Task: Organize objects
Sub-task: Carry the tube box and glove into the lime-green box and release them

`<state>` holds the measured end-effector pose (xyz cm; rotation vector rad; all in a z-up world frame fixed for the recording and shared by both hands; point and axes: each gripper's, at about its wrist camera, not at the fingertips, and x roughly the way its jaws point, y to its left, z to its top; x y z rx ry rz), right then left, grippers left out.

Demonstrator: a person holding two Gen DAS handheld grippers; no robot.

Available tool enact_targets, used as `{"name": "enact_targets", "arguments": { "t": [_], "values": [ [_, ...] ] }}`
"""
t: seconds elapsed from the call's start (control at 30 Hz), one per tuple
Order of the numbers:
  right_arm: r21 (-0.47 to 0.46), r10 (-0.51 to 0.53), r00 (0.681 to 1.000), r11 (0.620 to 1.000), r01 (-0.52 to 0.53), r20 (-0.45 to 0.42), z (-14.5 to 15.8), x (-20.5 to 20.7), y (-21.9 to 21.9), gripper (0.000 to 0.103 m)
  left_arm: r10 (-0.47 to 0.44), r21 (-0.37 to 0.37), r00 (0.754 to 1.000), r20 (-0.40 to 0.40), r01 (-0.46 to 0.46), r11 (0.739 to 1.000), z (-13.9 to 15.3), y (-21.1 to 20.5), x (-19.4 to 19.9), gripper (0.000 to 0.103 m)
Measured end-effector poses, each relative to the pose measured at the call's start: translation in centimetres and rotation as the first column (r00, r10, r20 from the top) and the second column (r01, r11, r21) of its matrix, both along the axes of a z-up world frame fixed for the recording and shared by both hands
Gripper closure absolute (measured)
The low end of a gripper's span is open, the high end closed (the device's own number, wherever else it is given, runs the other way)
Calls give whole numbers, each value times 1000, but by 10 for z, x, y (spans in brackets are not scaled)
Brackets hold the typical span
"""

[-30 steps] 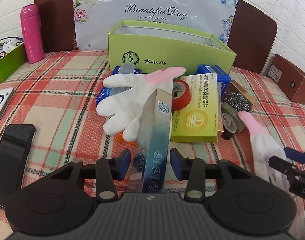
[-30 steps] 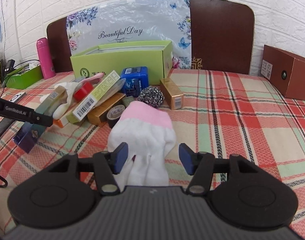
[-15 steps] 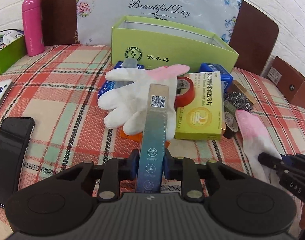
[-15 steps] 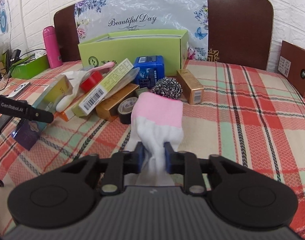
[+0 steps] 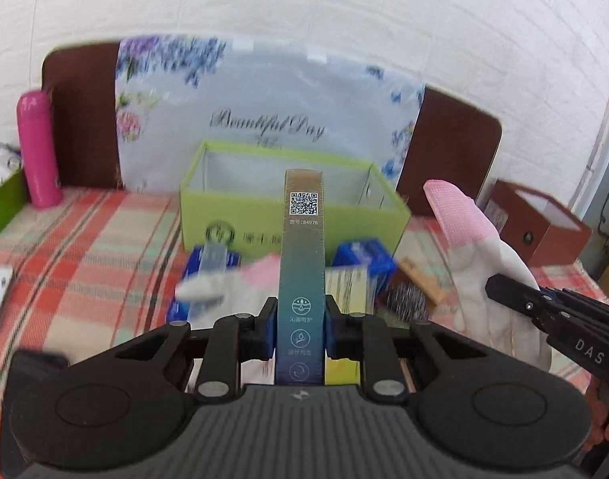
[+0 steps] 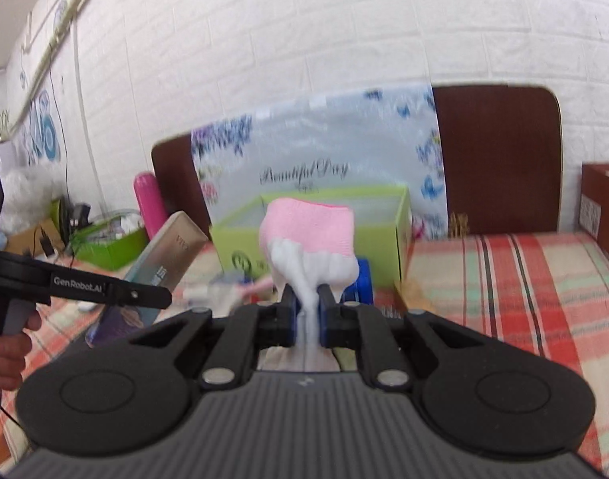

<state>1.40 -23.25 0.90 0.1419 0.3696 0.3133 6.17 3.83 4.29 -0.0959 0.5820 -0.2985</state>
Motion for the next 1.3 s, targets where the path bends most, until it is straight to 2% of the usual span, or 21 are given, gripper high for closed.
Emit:
{"name": "enact_targets", "arguments": {
  "t": [0.1,0.2,0.33,0.47,0.83,1.0,1.03,1.07,1.1,1.13,1.17,1.2,1.27,1.3],
  "values": [
    [18,-6,998,1000,5,64,20,18,-1,93,-16,-2,998,67,16,1000,24,-4,14,80],
    [18,-20,995,1000,18,97,39,42,4,93,-7,-15,995,100,9,1000,41,-8,36,80],
    [7,-28,994,1000,28,106,51,81,17,93,33,-39,994,101,-29,999,52,-9,77,80],
    [-15,-33,993,999,35,112,52,121,32,93,73,-58,995,69,-69,996,51,-5,122,80],
    [-82,-37,996,996,43,78,22,222,44,93,126,-40,992,6,-126,991,26,3,210,80],
    [-126,-50,999,991,50,4,-7,250,44,92,143,-29,989,-38,-144,989,-3,2,231,80],
    [-149,-48,999,988,44,-24,-16,255,46,90,155,-25,987,-38,-156,987,-10,2,233,78],
    [-172,-49,997,984,40,-52,-23,258,46,90,162,-25,986,-35,-162,986,-15,2,233,67],
    [-186,-52,996,982,37,-76,-30,261,46,81,168,-28,985,-33,-169,985,-19,3,233,45],
    [-193,-53,994,981,35,-94,-36,263,46,73,180,-30,983,-30,-181,983,-22,4,231,35],
    [-197,-62,993,979,42,-97,-41,263,45,53,197,-32,980,-21,-198,980,-24,5,229,26],
    [-202,-80,993,978,60,-89,-44,262,44,43,204,-33,979,-9,-204,978,-24,5,226,25],
    [-210,-98,992,974,80,-78,-46,260,42,41,194,-24,981,4,-193,981,-22,4,224,25],
    [-208,-97,992,975,79,-82,-46,260,42,36,193,-16,981,1,-193,981,-20,4,224,25]
  ]
}}
